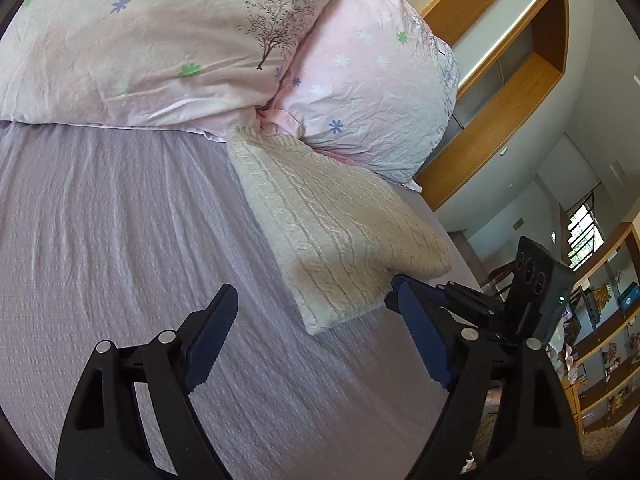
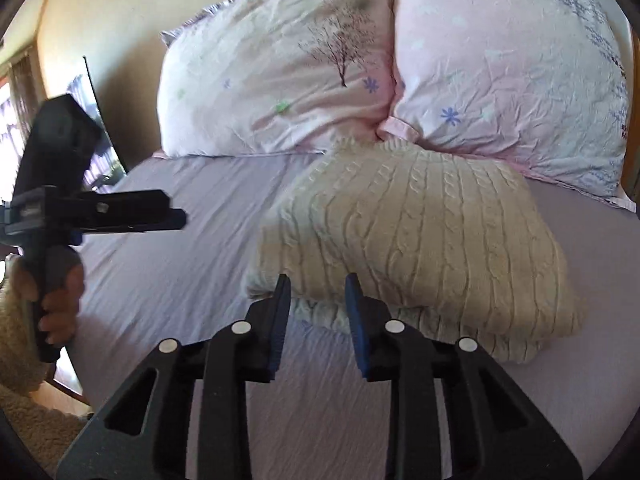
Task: Fold small clothes
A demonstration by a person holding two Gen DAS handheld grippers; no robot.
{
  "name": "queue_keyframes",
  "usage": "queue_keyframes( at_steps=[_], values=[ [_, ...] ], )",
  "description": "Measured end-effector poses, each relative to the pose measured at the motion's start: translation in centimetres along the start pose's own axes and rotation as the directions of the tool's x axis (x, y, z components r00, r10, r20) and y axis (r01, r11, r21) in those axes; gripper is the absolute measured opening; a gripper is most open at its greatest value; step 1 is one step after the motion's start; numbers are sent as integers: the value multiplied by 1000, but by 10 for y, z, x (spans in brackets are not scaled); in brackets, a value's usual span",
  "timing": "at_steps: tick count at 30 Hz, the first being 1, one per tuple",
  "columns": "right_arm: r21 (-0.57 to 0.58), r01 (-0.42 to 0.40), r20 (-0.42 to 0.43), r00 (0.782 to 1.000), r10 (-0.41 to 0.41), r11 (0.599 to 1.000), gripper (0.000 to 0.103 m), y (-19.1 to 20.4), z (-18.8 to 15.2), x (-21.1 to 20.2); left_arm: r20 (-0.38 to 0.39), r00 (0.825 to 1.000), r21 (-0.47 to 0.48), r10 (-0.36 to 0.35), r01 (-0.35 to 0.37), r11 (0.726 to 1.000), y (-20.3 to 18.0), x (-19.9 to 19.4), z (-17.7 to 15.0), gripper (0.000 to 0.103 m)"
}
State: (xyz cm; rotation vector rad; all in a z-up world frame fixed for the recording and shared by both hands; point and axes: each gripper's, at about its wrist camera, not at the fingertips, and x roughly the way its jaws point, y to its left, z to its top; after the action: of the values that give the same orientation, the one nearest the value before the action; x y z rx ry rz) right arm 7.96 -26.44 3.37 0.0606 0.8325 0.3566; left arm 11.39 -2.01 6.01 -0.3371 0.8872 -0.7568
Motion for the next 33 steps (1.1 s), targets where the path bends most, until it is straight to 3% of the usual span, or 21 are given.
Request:
queue_keyframes(
  at_steps=[2, 4, 6, 8, 9, 10, 11, 13, 15, 18, 20, 21, 24, 27, 30, 32, 33],
  values=[
    [-1, -4, -23, 1000, 4, 1000, 40, -1, 5, 9, -6, 1000, -16, 3, -3, 1000, 5, -2, -1, 84],
    [-60, 33, -38, 999, -36, 998, 69, 8, 6, 16, -10, 1000, -18, 7, -7, 1000, 8, -3, -2, 84],
    [-125, 118, -116, 984, -132, 985, 75, 15, 6, 37, -12, 1000, -20, 11, -11, 1000, 11, -3, -2, 84],
    [-155, 179, -97, 976, -195, 972, 68, 22, 3, 44, -17, 1000, -37, 8, -8, 999, 15, -2, -2, 84],
    [-135, 164, -101, 979, -178, 977, 51, 20, 4, 40, -19, 1000, -48, 2, -3, 999, 17, -2, -3, 84],
    [-58, 68, -113, 991, -74, 996, 24, 12, 7, 31, -20, 1000, -56, -6, 5, 998, 18, -3, -3, 84],
    [52, -34, -120, 992, 40, 998, 22, -3, 11, 25, -16, 1000, -57, -13, 12, 998, 20, -5, -4, 84],
    [178, -75, -126, 987, 99, 981, 21, -26, 12, 22, -7, 1000, -53, -11, 11, 999, 21, -8, -4, 84],
    [177, -40, -148, 987, 66, 983, 22, -28, 8, 28, -8, 1000, -65, -9, 9, 998, 24, -7, -3, 84],
    [43, 83, -149, 986, -76, 996, 29, 1, 12, 31, -13, 999, -93, -30, 29, 995, 27, -7, -4, 84],
    [-24, 148, -126, 981, -150, 989, 22, 15, 10, 33, -9, 1000, -93, -25, 24, 995, 26, -9, -5, 84],
    [-16, 128, -118, 985, -129, 992, 11, 17, 9, 30, -8, 1000, -91, -24, 23, 996, 26, -10, -6, 84],
    [10, -4, -86, 996, 5, 1000, 6, 19, 8, 11, 5, 1000, -75, -21, 21, 997, 24, -17, -7, 84],
    [8, -70, -105, 992, 71, 997, 6, 27, 3, 10, 10, 1000, -70, -9, 10, 998, 23, -16, -3, 84],
    [28, -58, -158, 986, 62, 998, 6, 22, -2, 27, -3, 1000, -75, -21, 20, 997, 20, -9, -2, 84],
    [92, -82, -186, 978, 98, 992, 7, 10, 1, 20, -16, 1000, -56, -5, 4, 998, 15, -5, -2, 84],
    [122, -115, -188, 972, 137, 986, 16, 5, 2, 7, -23, 1000, -45, 7, -9, 999, 13, -3, -2, 84]
  ],
)
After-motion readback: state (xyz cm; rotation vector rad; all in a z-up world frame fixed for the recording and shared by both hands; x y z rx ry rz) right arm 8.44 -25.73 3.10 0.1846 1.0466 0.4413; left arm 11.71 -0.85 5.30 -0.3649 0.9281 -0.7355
